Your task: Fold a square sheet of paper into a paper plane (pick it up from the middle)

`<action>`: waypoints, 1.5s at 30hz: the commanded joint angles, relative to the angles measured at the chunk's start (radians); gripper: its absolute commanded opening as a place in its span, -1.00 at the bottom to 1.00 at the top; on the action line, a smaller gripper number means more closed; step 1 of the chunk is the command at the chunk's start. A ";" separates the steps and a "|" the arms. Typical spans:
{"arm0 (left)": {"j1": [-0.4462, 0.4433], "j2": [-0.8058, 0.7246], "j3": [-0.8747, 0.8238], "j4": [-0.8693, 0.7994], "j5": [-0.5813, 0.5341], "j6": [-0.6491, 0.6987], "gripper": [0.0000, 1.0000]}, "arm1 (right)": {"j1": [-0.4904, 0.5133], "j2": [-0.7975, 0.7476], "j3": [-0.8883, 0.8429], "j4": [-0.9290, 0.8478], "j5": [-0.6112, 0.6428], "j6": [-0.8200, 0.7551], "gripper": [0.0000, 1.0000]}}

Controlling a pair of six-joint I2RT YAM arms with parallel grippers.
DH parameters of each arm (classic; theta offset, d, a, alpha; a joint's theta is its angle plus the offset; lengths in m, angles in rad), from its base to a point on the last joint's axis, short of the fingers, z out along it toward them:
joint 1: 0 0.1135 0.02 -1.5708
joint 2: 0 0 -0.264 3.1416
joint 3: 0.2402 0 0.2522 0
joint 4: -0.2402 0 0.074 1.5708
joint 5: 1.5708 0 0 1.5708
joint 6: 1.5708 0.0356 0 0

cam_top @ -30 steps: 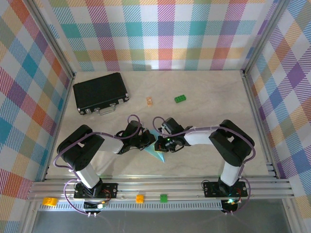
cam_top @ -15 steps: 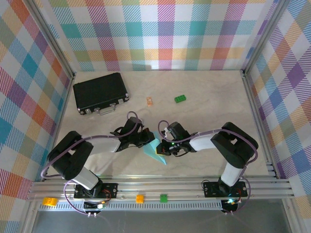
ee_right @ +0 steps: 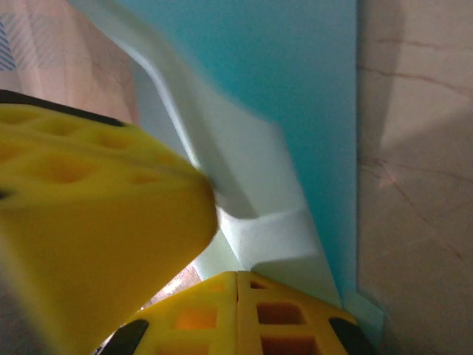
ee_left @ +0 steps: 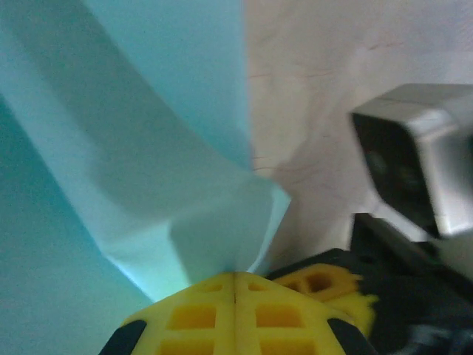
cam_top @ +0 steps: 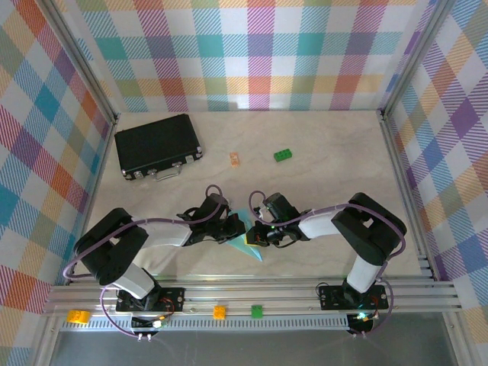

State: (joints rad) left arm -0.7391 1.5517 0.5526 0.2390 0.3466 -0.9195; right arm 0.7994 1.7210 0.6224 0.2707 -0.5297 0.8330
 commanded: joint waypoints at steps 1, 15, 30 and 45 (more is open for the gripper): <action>-0.002 0.041 -0.008 0.021 -0.033 -0.018 -1.00 | 0.004 0.042 -0.045 -0.110 0.020 0.000 -1.00; 0.093 0.003 -0.005 -0.108 -0.156 -0.034 -1.00 | 0.005 0.028 -0.064 -0.151 0.022 -0.038 -1.00; 0.079 -0.097 0.065 -0.108 -0.004 0.025 -0.99 | 0.005 0.029 -0.055 -0.159 0.031 -0.032 -1.00; 0.117 0.116 0.070 -0.052 -0.025 0.034 -1.00 | 0.005 0.032 -0.064 -0.160 0.030 -0.029 -1.00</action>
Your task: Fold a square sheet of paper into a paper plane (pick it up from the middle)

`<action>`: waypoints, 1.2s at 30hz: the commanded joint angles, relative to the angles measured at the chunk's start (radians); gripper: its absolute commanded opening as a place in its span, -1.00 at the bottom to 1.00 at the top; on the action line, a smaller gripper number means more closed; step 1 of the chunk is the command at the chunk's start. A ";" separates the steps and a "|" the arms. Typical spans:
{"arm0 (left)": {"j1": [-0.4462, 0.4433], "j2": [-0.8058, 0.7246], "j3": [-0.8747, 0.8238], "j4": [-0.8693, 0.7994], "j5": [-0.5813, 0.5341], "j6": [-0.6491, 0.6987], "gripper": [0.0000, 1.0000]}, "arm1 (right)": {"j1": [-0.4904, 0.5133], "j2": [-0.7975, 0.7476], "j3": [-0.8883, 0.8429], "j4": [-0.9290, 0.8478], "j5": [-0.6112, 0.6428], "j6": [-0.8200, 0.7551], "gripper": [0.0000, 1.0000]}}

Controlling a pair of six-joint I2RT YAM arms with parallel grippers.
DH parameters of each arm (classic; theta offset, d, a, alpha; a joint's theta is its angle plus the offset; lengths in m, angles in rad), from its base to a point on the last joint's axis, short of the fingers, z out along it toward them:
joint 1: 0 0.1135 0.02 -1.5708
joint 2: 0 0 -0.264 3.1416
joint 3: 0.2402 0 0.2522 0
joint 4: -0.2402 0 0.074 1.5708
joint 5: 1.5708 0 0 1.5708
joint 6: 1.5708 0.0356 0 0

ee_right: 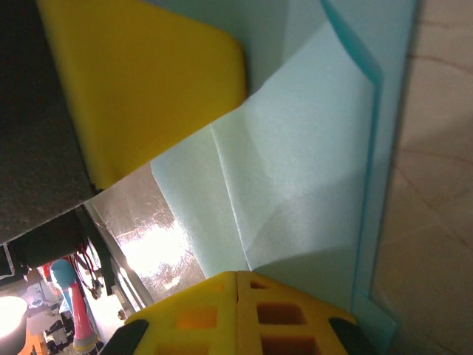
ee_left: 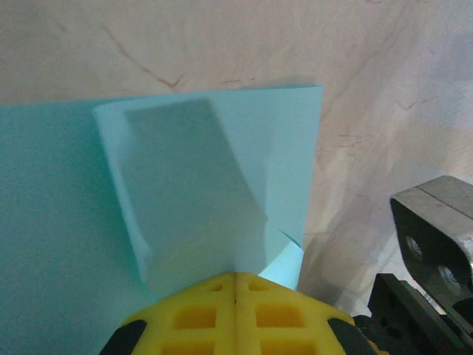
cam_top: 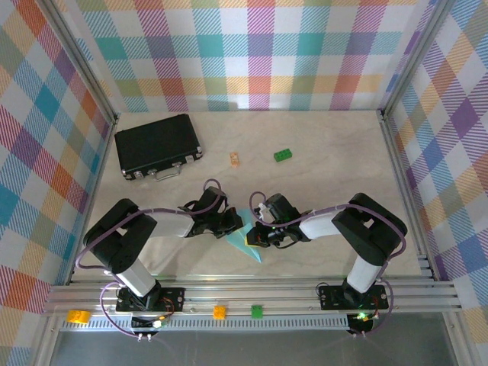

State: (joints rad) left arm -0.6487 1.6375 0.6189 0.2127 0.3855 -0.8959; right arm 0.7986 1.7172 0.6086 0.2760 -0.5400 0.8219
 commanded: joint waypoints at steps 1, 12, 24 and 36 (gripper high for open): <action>0.039 0.033 0.003 -0.035 -0.073 0.015 -1.00 | 0.005 0.035 -0.052 -0.165 0.040 -0.020 -1.00; 0.162 0.049 0.044 -0.093 -0.065 0.093 -1.00 | 0.005 0.028 -0.062 -0.162 0.038 -0.024 -1.00; 0.262 0.052 0.111 -0.184 -0.039 0.172 -1.00 | 0.005 0.039 -0.067 -0.150 0.031 -0.026 -1.00; 0.223 -0.160 0.115 -0.222 0.006 0.160 -1.00 | 0.006 0.029 -0.028 -0.217 0.038 -0.066 -1.00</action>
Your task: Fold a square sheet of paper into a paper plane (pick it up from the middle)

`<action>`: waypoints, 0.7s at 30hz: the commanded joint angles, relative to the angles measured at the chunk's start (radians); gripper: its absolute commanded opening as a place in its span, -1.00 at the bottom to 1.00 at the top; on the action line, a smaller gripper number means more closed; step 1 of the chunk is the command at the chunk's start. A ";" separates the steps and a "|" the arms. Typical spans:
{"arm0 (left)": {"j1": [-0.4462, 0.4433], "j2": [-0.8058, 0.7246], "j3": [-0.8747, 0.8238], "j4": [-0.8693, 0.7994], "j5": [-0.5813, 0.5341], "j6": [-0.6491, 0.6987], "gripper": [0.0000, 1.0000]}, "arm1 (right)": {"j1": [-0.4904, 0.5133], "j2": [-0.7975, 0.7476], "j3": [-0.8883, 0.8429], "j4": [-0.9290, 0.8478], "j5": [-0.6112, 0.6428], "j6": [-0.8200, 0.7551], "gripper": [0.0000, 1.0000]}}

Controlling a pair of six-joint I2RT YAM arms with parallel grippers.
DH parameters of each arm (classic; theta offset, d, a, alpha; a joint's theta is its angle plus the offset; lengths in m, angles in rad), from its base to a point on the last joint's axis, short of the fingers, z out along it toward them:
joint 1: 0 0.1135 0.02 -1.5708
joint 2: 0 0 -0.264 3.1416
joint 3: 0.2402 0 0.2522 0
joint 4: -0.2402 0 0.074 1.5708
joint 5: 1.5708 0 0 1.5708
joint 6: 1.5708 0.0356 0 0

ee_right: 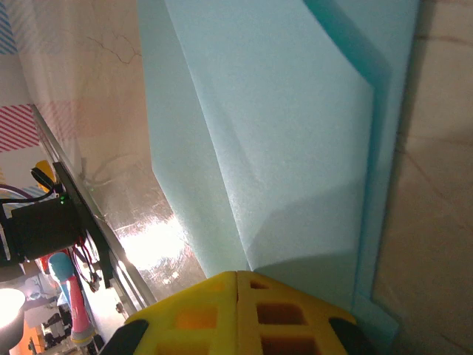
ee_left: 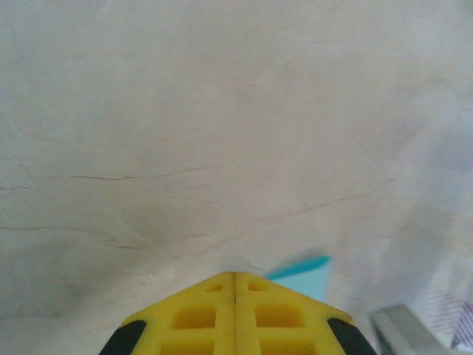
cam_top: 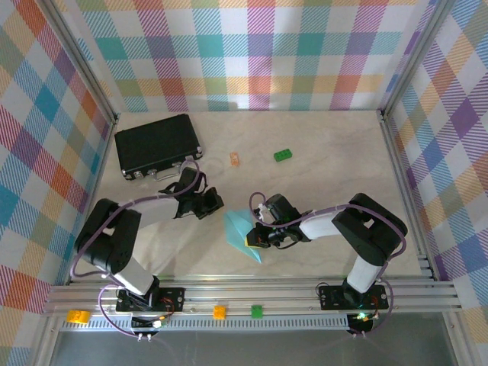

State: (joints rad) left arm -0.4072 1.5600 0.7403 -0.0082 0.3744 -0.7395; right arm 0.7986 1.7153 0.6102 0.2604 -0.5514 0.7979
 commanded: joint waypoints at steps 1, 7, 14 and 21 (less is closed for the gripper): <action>-0.037 -0.098 -0.018 0.026 0.037 0.002 -1.00 | 0.005 0.029 -0.022 -0.212 0.050 -0.051 -1.00; -0.153 -0.035 -0.085 0.179 0.114 -0.014 -1.00 | 0.004 0.020 -0.007 -0.239 0.048 -0.061 -1.00; -0.205 0.111 -0.123 0.287 0.094 -0.050 -1.00 | 0.006 0.005 0.010 -0.241 0.036 -0.049 -1.00; -0.205 0.120 -0.181 0.224 0.014 -0.056 -1.00 | 0.006 -0.072 0.096 -0.245 0.005 -0.010 -1.00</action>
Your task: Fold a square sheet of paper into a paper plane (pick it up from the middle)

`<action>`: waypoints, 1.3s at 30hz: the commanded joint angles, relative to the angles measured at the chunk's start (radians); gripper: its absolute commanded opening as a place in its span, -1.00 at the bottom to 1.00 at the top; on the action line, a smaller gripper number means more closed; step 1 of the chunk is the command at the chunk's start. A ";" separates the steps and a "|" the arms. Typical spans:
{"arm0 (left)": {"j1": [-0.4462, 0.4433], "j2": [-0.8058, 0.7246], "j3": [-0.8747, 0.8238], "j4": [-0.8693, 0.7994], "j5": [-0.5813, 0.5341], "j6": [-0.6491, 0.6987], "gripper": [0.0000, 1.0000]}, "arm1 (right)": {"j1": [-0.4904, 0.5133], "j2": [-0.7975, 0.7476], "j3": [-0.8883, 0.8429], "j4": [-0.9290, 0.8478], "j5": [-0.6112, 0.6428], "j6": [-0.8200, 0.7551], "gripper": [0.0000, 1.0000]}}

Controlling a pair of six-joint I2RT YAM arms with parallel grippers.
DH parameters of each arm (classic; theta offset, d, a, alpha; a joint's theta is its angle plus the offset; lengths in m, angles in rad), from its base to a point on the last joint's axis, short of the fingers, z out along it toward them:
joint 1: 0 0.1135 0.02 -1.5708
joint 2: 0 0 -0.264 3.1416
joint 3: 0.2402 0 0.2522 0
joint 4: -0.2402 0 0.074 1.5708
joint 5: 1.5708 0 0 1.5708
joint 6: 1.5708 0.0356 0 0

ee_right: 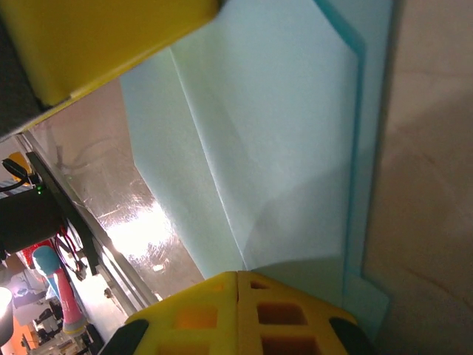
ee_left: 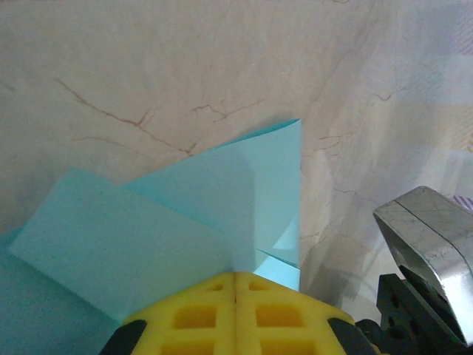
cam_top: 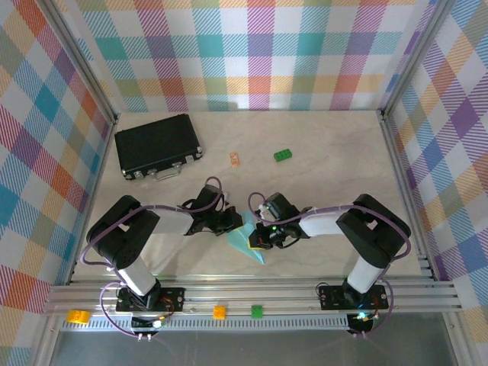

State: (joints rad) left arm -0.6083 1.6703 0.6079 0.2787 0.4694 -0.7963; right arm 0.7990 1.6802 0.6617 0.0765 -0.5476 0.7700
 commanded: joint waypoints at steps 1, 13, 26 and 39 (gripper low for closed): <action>-0.004 0.007 -0.062 -0.050 -0.079 0.001 -1.00 | 0.006 -0.034 0.065 -0.052 0.000 0.027 -1.00; -0.004 0.013 -0.078 -0.013 -0.074 -0.007 -1.00 | 0.013 0.090 0.047 -0.007 0.055 0.050 -1.00; -0.004 0.025 -0.089 -0.044 -0.103 0.000 -1.00 | 0.014 -0.152 -0.189 -0.014 0.021 0.029 -0.93; -0.003 0.022 -0.088 -0.041 -0.099 -0.004 -1.00 | 0.014 -0.247 -0.069 -0.057 0.016 0.047 -0.87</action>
State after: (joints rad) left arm -0.6083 1.6611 0.5652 0.3511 0.4614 -0.8036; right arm 0.8062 1.3964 0.5411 0.0067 -0.5140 0.8047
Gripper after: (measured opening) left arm 0.047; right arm 0.063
